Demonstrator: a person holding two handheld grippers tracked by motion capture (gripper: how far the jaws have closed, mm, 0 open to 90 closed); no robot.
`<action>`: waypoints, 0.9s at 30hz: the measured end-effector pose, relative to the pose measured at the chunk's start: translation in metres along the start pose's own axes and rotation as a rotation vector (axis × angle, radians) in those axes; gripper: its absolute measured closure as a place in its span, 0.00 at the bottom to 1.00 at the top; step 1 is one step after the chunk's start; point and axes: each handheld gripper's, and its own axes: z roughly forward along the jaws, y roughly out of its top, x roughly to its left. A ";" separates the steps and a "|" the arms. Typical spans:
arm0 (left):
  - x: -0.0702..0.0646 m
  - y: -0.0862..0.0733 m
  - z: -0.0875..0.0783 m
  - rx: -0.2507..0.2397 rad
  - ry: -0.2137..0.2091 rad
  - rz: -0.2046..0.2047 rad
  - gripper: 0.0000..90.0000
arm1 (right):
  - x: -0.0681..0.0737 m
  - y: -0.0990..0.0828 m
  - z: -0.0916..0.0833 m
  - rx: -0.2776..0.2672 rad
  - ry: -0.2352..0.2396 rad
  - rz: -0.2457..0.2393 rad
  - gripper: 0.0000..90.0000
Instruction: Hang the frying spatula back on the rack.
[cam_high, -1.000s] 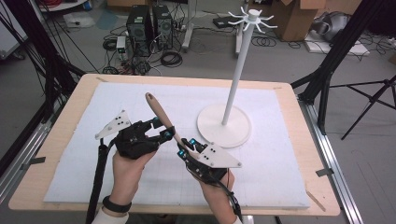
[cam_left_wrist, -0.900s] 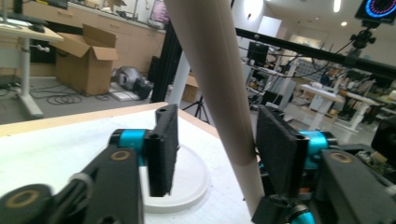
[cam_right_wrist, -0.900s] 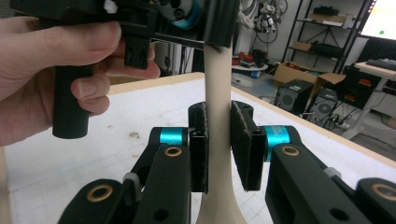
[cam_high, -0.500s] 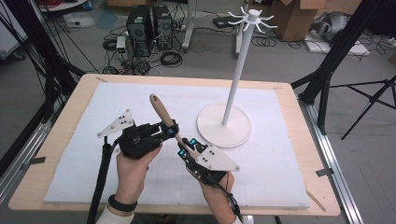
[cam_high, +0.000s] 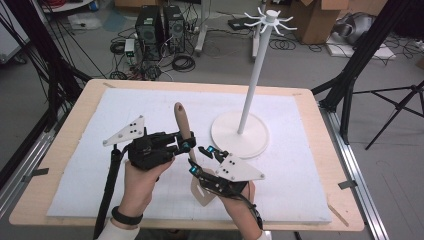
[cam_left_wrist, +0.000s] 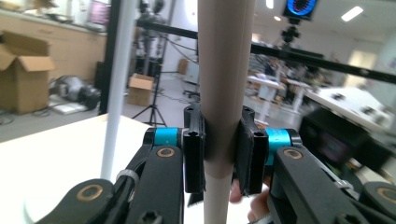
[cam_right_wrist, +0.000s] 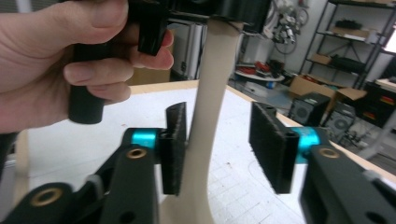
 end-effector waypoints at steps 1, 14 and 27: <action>0.000 0.002 0.000 0.006 -0.030 0.010 0.84 | -0.010 0.003 -0.007 -0.019 0.092 0.038 0.54; -0.001 0.022 0.011 0.121 -0.460 0.079 0.84 | -0.029 0.021 -0.013 0.026 0.516 0.064 0.45; -0.002 0.021 0.017 0.125 -0.573 0.097 0.84 | -0.023 0.030 -0.014 -0.045 0.600 0.031 0.72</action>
